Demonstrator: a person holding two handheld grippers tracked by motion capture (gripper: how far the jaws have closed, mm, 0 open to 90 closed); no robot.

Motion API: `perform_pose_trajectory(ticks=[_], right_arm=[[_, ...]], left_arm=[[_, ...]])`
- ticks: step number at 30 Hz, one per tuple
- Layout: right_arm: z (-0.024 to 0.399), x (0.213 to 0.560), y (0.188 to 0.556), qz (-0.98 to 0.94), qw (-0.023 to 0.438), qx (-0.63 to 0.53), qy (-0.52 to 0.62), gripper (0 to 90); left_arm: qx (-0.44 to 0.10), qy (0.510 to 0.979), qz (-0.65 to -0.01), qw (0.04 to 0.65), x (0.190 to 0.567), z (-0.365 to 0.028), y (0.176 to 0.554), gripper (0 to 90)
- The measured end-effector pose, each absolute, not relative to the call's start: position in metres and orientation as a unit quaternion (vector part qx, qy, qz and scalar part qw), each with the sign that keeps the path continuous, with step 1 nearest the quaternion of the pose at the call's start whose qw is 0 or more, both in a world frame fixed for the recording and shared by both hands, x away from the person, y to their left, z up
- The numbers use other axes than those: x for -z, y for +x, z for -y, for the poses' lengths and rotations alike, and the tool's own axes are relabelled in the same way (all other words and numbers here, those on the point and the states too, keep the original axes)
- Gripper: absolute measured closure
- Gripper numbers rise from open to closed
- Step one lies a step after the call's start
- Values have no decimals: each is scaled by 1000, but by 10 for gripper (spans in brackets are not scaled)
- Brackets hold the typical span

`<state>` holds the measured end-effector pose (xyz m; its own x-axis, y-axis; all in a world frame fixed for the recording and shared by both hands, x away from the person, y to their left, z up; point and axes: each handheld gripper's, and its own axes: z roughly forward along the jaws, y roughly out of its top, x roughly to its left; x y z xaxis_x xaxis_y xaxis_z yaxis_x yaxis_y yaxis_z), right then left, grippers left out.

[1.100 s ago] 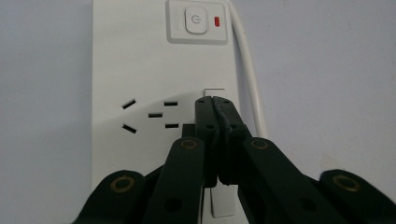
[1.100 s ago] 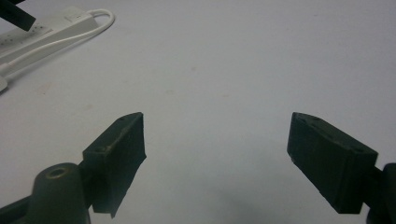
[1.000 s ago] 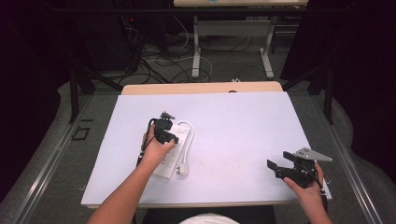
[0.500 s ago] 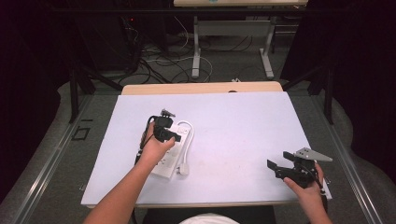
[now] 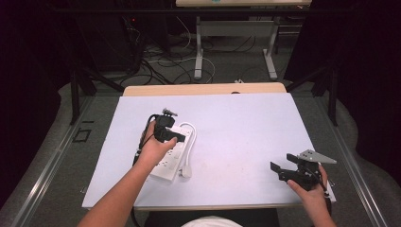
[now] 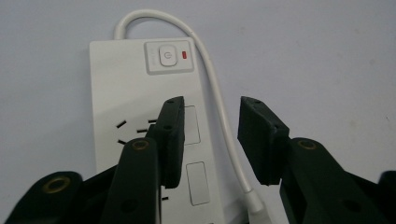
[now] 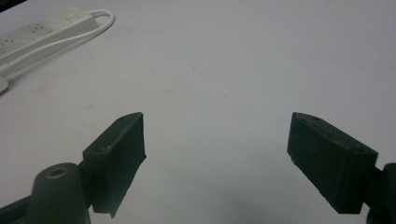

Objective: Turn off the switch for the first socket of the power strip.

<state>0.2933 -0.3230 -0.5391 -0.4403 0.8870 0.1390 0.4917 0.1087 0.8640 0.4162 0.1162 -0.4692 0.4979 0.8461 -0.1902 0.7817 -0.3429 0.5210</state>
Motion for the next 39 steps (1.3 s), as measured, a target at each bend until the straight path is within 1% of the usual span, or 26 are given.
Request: perform_pose_trajectory(ticks=[5,9,15,18,19,27,30,33,35,37,39], right_arm=[[322,539,293,-712,215,-460,485,186],[322,539,293,-712,214,-460,486,186],[322,538,292,-710,215,-462,487,186],[322,539,292,-707,219,-462,488,187],[322,538,292,-707,219,-462,488,186],[322,538,292,-707,219,-462,488,186],[321,540,293,-698,227,-473,488,186],[322,538,292,-708,219,-462,487,186],[322,538,292,-709,219,-462,485,186],[322,538,292,-709,219,-462,485,187],[322,537,291,-711,218,-459,486,187]], left_arm=[[-74,825,-475,296,464,-114,412,499],[-93,828,-464,301,461,-112,408,405],[-110,831,-451,306,456,-111,404,312],[-117,828,-445,320,454,-112,403,288],[-122,827,-442,324,453,-112,403,266],[-128,824,-435,338,445,-123,399,249],[-133,821,-437,343,442,-128,396,239],[-134,818,-438,348,438,-134,393,235],[-137,816,-437,352,436,-137,391,215],[-139,812,-442,355,434,-141,388,172],[-140,809,-447,355,431,-146,385,158]])
